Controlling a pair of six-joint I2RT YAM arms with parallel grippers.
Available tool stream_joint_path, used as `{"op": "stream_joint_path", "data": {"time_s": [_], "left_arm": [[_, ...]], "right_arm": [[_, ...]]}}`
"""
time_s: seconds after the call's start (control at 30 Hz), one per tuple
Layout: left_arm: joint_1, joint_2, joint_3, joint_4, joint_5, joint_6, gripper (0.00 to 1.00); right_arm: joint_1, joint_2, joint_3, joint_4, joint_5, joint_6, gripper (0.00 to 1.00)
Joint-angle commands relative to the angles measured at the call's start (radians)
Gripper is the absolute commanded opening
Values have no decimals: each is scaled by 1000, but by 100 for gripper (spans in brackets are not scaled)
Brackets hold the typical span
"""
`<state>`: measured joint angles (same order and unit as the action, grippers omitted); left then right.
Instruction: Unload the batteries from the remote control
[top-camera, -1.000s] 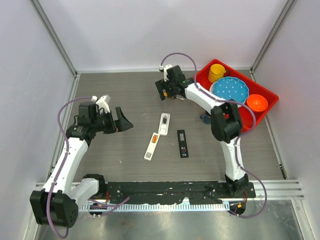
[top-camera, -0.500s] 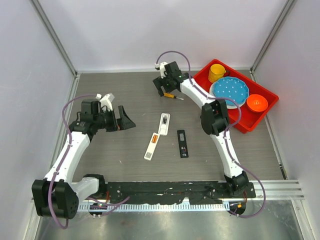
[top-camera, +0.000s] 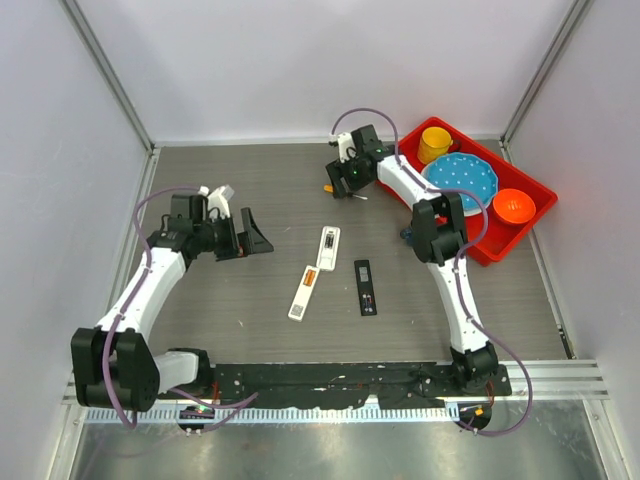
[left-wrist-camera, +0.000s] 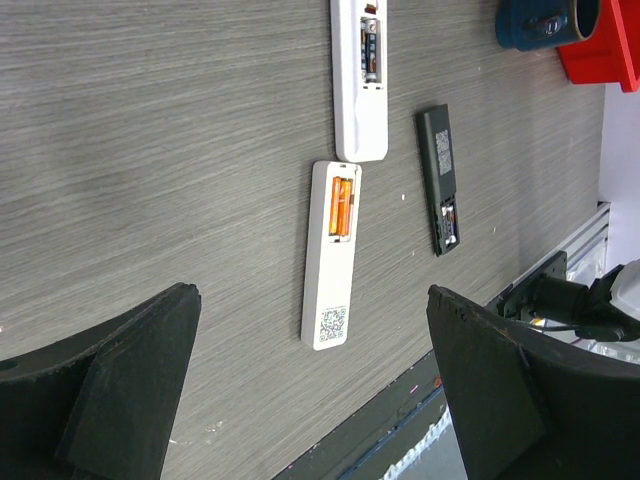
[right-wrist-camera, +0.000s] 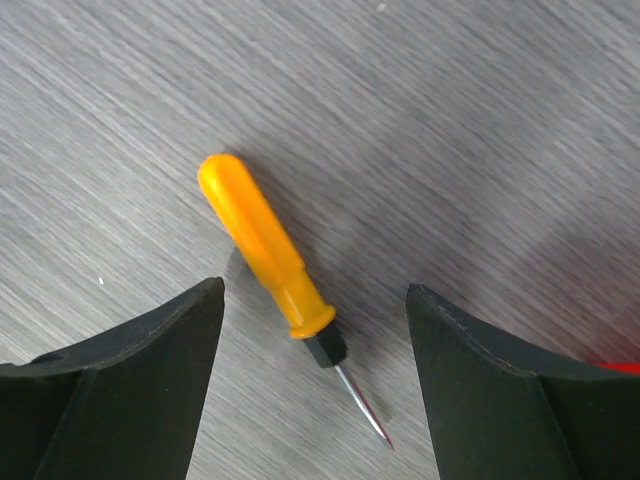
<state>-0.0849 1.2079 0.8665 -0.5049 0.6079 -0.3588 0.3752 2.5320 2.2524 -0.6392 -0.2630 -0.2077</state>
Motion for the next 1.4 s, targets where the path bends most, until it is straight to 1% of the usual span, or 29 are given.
{"op": "stream_joint_path", "data": {"time_s": [0.0, 0.07, 0.2, 0.23, 0.3, 0.33, 0.4, 0.43, 0.5, 0.57, 0.63, 0.67, 0.7, 0.77, 0.8, 0.83, 0.93, 0.97, 1.0, 1.03, 1.07, 1.1, 1.13, 1.17, 1.2, 1.27, 1.33, 1.37], "left_arm": [[-1, 19, 68, 42, 15, -5, 100], [0, 28, 75, 42, 13, -6, 100], [-1, 45, 83, 39, 12, -5, 100], [0, 45, 85, 34, 12, -6, 100], [0, 35, 88, 28, 13, -6, 100], [-1, 27, 85, 29, 12, -8, 100], [-1, 10, 81, 28, 4, -15, 100], [-1, -5, 78, 28, 0, -19, 100], [1, -19, 81, 17, -22, -28, 100], [1, -36, 95, 2, -25, -29, 100], [1, -53, 107, -3, -33, -37, 100], [1, -60, 114, -4, -37, -40, 100], [-1, -65, 118, -6, -43, -45, 100], [1, -80, 131, -3, -69, -65, 100], [1, -85, 134, 5, -71, -75, 100], [-1, -88, 135, 15, -63, -100, 100], [-4, -76, 132, 83, -28, -146, 100], [-9, -68, 134, 116, -23, -173, 100], [-19, -44, 137, 133, -16, -187, 100], [-30, -30, 147, 146, -11, -198, 100], [-42, -10, 157, 176, -7, -221, 100], [-77, 25, 166, 195, -5, -232, 100], [-97, 51, 184, 215, -8, -242, 100], [-119, 73, 198, 253, -8, -262, 99], [-159, 125, 222, 275, -8, -270, 99], [-211, 172, 247, 339, -2, -292, 99], [-233, 260, 288, 388, 30, -327, 98], [-243, 293, 304, 435, 45, -339, 95]], "right_arm": [[33, -22, -46, -14, 30, -61, 76], [47, -22, -60, -8, 51, -70, 71], [62, -3, -53, -14, 70, -68, 65], [65, 5, -45, -22, 79, -70, 60], [79, 13, -45, -30, 112, -71, 54], [83, 16, -45, -30, 126, -73, 41], [105, 16, -47, -33, 155, -61, 29], [113, 16, -48, -33, 177, -56, 13], [129, 5, -50, -27, 194, -10, 1], [131, -27, -59, -16, 165, 36, 1], [131, -70, -111, 38, 125, 111, 2], [130, -129, -137, 68, 102, 140, 2], [131, -160, -201, 132, 91, 166, 1], [130, -231, -270, 202, 74, 252, 1], [129, -293, -337, 267, 73, 284, 1], [128, -329, -371, 298, 74, 339, 1], [122, -467, -522, 435, 91, 454, 1], [120, -501, -568, 478, 94, 528, 1], [120, -545, -664, 571, 105, 554, 1], [120, -618, -715, 616, 119, 586, 2], [120, -659, -762, 672, 129, 644, 1], [119, -691, -845, 749, 140, 678, 1], [117, -749, -879, 783, 143, 706, 1], [119, -774, -913, 815, 142, 762, 1], [116, -794, -971, 872, 139, 789, 1], [114, -849, -1017, 921, 111, 838, 1], [111, -878, -1082, 1002, 67, 915, 1], [107, -903, -1102, 1035, 50, 942, 1]]}}
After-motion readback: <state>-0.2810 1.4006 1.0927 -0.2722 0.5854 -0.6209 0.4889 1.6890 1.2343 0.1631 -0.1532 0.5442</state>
